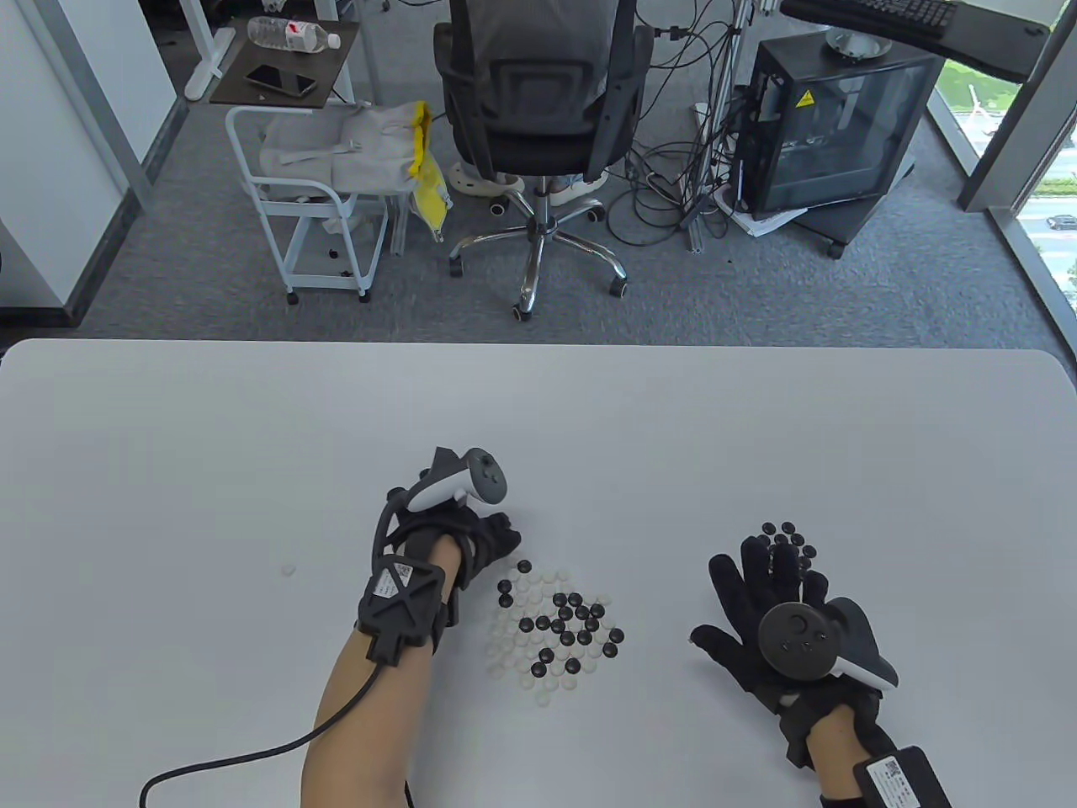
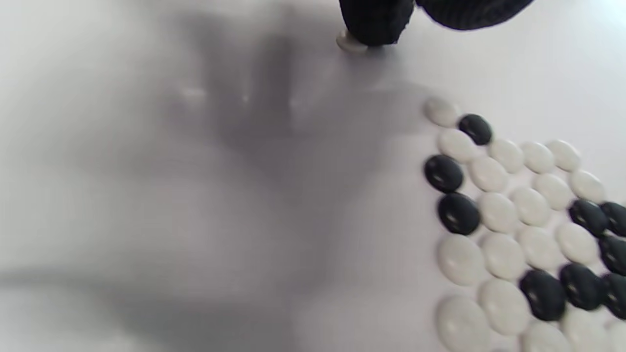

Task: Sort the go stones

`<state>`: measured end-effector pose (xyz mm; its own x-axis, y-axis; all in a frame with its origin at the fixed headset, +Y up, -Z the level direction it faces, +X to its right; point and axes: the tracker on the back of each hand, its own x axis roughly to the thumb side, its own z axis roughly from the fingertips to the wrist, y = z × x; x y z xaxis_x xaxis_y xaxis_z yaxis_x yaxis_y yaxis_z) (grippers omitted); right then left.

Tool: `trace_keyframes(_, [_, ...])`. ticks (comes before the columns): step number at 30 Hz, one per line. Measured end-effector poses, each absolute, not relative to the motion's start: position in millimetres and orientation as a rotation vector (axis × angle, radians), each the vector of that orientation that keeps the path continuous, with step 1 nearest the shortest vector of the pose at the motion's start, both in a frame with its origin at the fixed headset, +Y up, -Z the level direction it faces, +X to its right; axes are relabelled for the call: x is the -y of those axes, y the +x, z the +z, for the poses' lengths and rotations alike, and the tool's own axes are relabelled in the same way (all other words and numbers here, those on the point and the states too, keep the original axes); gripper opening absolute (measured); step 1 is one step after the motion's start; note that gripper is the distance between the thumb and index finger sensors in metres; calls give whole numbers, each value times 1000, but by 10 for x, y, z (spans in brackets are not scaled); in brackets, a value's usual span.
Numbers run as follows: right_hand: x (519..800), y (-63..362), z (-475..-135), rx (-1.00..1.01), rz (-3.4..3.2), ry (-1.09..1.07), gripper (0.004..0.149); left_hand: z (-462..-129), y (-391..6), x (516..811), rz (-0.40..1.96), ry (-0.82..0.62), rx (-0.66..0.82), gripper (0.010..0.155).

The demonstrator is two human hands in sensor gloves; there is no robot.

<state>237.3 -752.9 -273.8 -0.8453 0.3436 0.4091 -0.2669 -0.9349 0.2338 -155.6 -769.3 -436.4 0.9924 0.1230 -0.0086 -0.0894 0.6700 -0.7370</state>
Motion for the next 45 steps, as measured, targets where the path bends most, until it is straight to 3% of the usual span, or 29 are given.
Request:
trace_keyframes(4, [7529,2379,-2737,-243,2735,651,83,-4338,-2151,7648,122,-840,-135,71])
trace_keyframes(11, [7537,2371,-2737,-264,2737,656,83,-4155,-2956,7626,127,-843,-314,71])
trace_keyframes(16, [7547,2360,-2744,-288,2740,656,83,-4025,-3242,7644,168,-834,-358,71])
trace_keyframes(24, [7557,2343,-2750,-304,2735,652,83,-3960,-3355,7625,176,-836,-380,73])
trace_keyframes(31, [7557,2336,-2755,-303,2732,655,83,-4036,-3029,7395,168,-801,-230,71])
trace_keyframes(36, [7557,2335,-2754,-311,2733,648,83,-4065,-2366,7202,126,-783,50,69])
trace_keyframes(45, [7555,2327,-2752,-316,2727,650,83,-4025,-1479,7324,90,-813,313,68])
